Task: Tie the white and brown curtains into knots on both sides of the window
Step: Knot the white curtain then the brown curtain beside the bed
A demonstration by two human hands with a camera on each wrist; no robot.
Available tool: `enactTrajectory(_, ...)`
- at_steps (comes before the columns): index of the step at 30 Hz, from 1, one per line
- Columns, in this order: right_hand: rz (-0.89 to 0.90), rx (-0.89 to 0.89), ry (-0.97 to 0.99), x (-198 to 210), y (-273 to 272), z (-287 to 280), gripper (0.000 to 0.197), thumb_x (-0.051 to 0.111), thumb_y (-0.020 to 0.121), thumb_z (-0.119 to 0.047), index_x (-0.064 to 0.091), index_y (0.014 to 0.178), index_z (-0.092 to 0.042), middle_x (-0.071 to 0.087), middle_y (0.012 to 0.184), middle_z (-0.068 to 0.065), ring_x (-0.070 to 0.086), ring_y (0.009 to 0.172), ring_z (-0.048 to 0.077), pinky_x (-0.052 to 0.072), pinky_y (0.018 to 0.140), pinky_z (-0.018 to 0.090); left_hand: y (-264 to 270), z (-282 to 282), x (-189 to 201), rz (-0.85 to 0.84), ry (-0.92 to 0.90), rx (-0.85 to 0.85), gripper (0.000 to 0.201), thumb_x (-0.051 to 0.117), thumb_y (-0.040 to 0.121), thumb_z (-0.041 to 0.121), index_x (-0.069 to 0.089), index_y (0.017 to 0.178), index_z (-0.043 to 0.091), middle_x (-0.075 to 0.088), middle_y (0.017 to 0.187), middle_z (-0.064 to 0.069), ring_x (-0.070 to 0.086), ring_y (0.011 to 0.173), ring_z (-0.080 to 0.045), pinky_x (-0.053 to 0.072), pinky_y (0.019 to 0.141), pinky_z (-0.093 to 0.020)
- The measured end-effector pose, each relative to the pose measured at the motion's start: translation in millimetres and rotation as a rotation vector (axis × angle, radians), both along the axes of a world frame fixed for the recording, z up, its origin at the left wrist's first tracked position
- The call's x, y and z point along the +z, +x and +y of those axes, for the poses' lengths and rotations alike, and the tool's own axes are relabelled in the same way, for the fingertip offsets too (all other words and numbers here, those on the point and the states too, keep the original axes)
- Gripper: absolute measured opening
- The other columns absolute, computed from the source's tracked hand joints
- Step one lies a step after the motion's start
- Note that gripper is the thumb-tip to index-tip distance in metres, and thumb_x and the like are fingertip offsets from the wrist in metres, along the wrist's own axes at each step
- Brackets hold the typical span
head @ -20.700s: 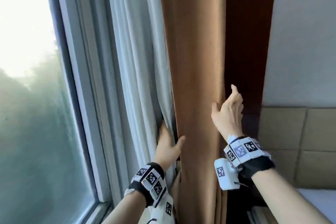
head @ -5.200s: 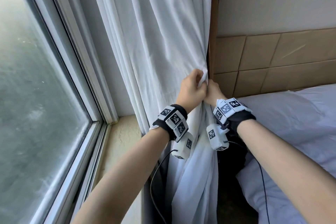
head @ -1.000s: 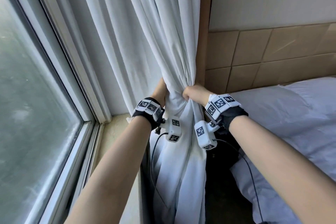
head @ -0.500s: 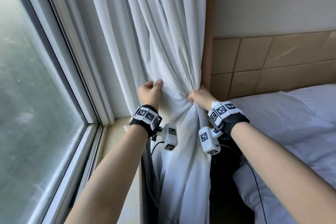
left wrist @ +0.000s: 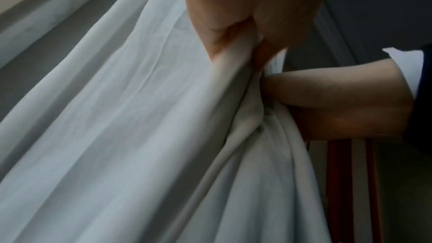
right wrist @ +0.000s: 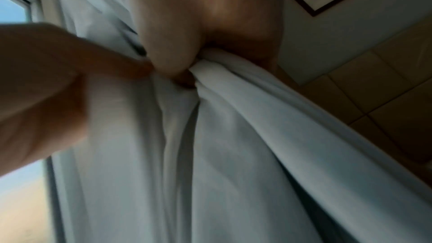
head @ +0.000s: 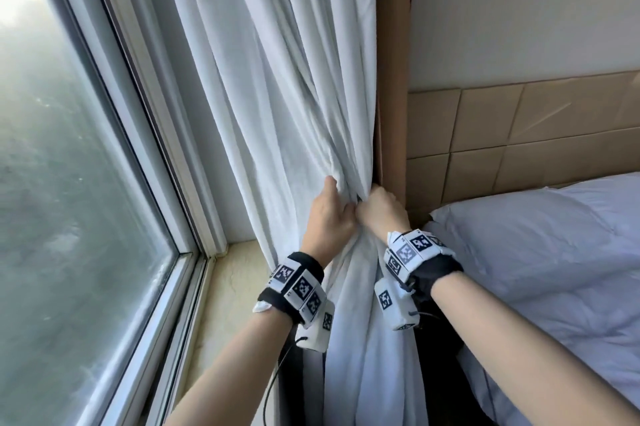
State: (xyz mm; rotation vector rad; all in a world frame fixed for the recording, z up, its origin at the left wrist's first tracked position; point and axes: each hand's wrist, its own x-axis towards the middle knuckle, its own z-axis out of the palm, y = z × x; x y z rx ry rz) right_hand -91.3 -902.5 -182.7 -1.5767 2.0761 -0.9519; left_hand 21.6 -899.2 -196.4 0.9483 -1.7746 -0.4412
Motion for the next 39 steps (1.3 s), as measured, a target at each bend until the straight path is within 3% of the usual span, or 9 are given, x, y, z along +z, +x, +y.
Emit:
enactTrajectory(5,-0.154,0.190,0.039,0,-6,6,0.044,0.053,0.087,-0.023,0.054,0.131,-0.019,0.060,0.127,0.012,0.055,0.117,0.033,0.045,0.099,0.039,9,3,4,0.117,0.217,-0.177,0.013,0.060,0.083,0.004,0.049,0.078,0.009,0.052,0.070,0.003,0.047,0.062,-0.005,0.039,0.059,-0.023)
enactTrajectory(9,-0.282,0.379,0.049,-2,-11,29,0.051,0.061,0.073,-0.033,0.057,0.123,-0.033,0.065,0.118,-0.005,0.059,0.112,0.016,0.047,0.099,0.038,26,31,-8,0.253,0.363,-0.332,0.019,0.058,0.083,0.000,0.062,0.096,0.013,0.065,0.089,0.006,0.060,0.088,-0.006,0.046,0.076,-0.020)
enactTrajectory(14,-0.465,0.487,-0.002,1,-3,41,0.019,0.071,0.081,-0.039,0.071,0.098,-0.030,0.074,0.098,-0.011,0.067,0.095,0.003,0.051,0.092,0.029,39,49,-23,0.360,0.437,-0.408,0.042,0.055,0.080,0.000,0.066,0.117,0.016,0.062,0.123,-0.001,0.054,0.122,-0.013,0.042,0.103,-0.030)
enactTrajectory(19,-0.407,0.308,-0.080,-14,8,23,0.050,0.073,0.059,-0.063,0.074,0.087,-0.021,0.075,0.082,-0.009,0.071,0.081,0.006,0.057,0.082,0.032,34,58,-29,0.386,0.470,-0.417,0.053,0.046,0.083,-0.015,0.064,0.123,0.014,0.055,0.133,0.003,0.048,0.126,-0.005,0.043,0.096,-0.016)
enactTrajectory(25,-0.366,0.199,-0.101,-9,11,15,0.047,0.058,0.063,-0.051,0.069,0.089,-0.013,0.071,0.086,-0.002,0.067,0.087,0.019,0.055,0.082,0.038,37,39,-25,0.303,0.495,-0.343,0.037,0.055,0.082,-0.006,0.070,0.111,0.011,0.057,0.125,-0.004,0.054,0.120,-0.017,0.042,0.105,-0.037)
enactTrajectory(29,-0.378,0.192,-0.112,-8,10,14,0.052,0.056,0.062,-0.051,0.069,0.093,-0.011,0.072,0.089,0.001,0.067,0.089,0.020,0.056,0.082,0.038,37,36,-20,0.218,0.498,-0.334,0.024,0.060,0.088,0.008,0.073,0.107,0.014,0.063,0.121,-0.001,0.057,0.117,-0.014,0.043,0.104,-0.033)
enactTrajectory(34,-0.405,0.223,-0.083,-11,11,22,0.062,0.055,0.055,-0.053,0.067,0.096,-0.008,0.071,0.092,0.005,0.067,0.087,0.021,0.057,0.080,0.038,59,13,-10,0.466,0.417,-0.048,0.019,0.058,0.092,0.008,0.072,0.104,0.002,0.072,0.101,-0.014,0.065,0.094,-0.017,0.047,0.089,-0.032)
enactTrajectory(36,-0.431,0.226,-0.086,-6,10,27,0.055,0.059,0.059,-0.045,0.066,0.094,-0.004,0.070,0.091,0.013,0.067,0.083,0.024,0.056,0.076,0.035,71,-8,-7,0.530,0.447,0.042,0.028,0.061,0.092,0.014,0.065,0.119,0.008,0.069,0.112,-0.010,0.062,0.100,-0.014,0.046,0.089,-0.030)
enactTrajectory(39,-0.529,0.225,-0.076,3,5,38,0.009,0.062,0.080,-0.015,0.054,0.079,-0.012,0.060,0.083,0.007,0.059,0.073,0.016,0.049,0.071,0.030,81,-39,-7,0.476,0.633,0.047,0.066,0.067,0.088,0.037,0.037,0.145,0.024,0.051,0.137,-0.001,0.049,0.120,-0.013,0.040,0.099,-0.036)
